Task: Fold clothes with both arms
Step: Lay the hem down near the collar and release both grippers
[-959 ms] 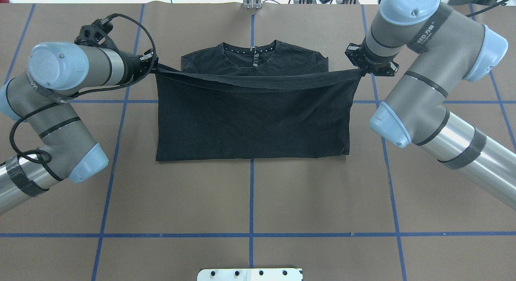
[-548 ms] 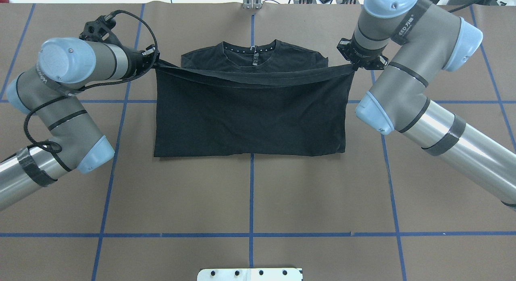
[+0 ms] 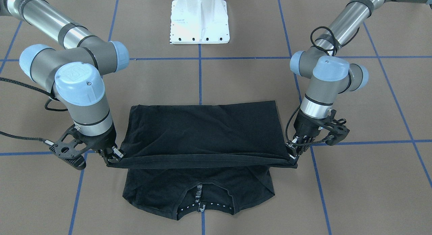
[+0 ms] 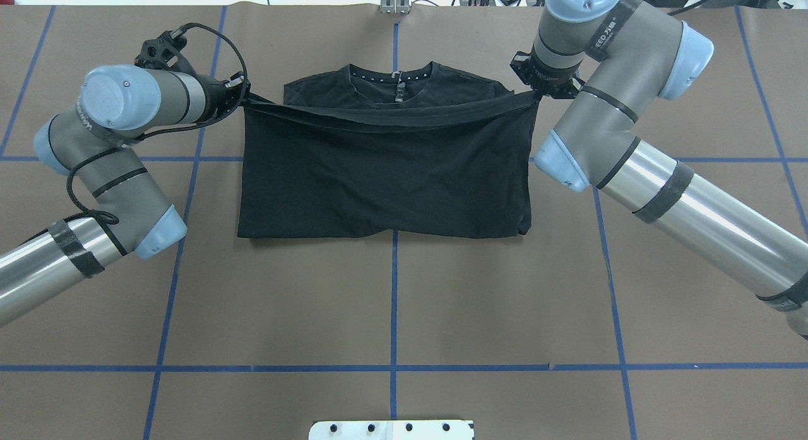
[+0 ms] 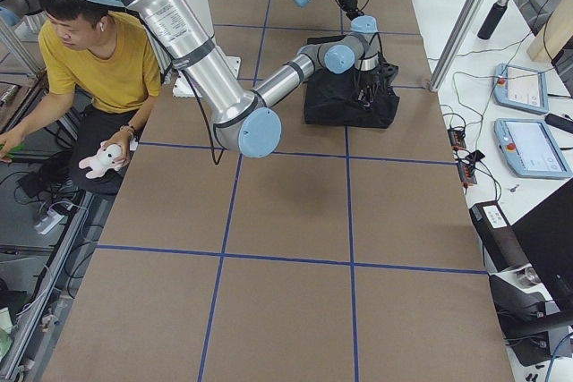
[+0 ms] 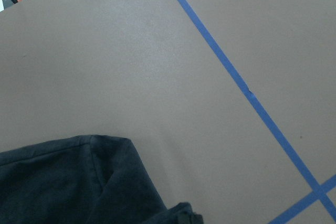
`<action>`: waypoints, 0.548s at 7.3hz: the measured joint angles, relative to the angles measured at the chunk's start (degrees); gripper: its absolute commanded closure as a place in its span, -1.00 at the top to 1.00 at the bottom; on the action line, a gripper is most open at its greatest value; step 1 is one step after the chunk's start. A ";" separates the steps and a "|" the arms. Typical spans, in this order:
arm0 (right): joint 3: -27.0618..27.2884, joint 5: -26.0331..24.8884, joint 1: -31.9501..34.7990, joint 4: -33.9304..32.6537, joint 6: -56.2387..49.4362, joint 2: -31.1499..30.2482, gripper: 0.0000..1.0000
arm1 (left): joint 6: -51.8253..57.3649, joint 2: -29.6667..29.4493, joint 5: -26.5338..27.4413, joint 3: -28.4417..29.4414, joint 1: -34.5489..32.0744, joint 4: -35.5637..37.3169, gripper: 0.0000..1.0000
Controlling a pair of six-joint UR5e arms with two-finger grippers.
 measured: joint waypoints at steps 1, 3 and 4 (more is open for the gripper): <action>-2.36 -0.06 0.00 2.28 -0.05 0.55 -1.00 | -0.01 -0.02 0.00 1.38 -0.08 -1.37 -0.78; -8.13 -0.13 0.05 5.80 -0.04 3.26 -0.64 | -0.01 -0.03 0.00 3.40 -0.19 -3.32 -0.33; -11.01 -0.16 0.03 6.91 -0.05 4.79 -0.44 | -0.01 -0.01 0.01 3.79 -0.21 -3.62 -0.23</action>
